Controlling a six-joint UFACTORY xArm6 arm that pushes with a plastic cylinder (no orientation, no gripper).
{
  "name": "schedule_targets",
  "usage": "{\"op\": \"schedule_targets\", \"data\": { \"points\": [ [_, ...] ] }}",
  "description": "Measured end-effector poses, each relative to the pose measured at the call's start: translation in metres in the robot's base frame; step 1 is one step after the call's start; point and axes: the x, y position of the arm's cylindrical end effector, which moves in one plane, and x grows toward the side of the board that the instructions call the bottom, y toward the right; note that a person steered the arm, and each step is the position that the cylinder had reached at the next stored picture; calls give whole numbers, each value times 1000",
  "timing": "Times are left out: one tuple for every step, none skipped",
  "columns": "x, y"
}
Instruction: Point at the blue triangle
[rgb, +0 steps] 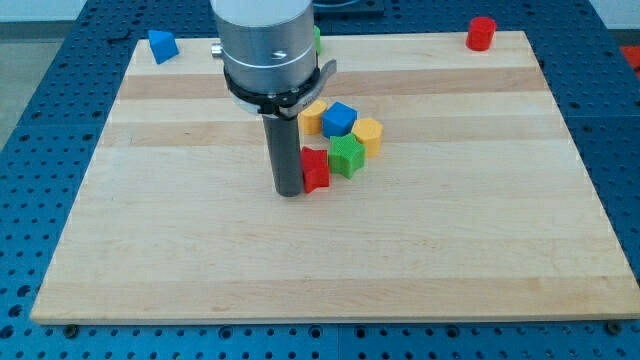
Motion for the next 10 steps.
{"op": "schedule_targets", "data": {
  "points": [
    [0, -1],
    [-1, -29],
    [-24, -80],
    [-54, -112],
    [-87, -131],
    [-121, -141],
    [-156, -145],
    [-171, -145],
    [-167, -172],
    [-177, -251]
  ]
}}
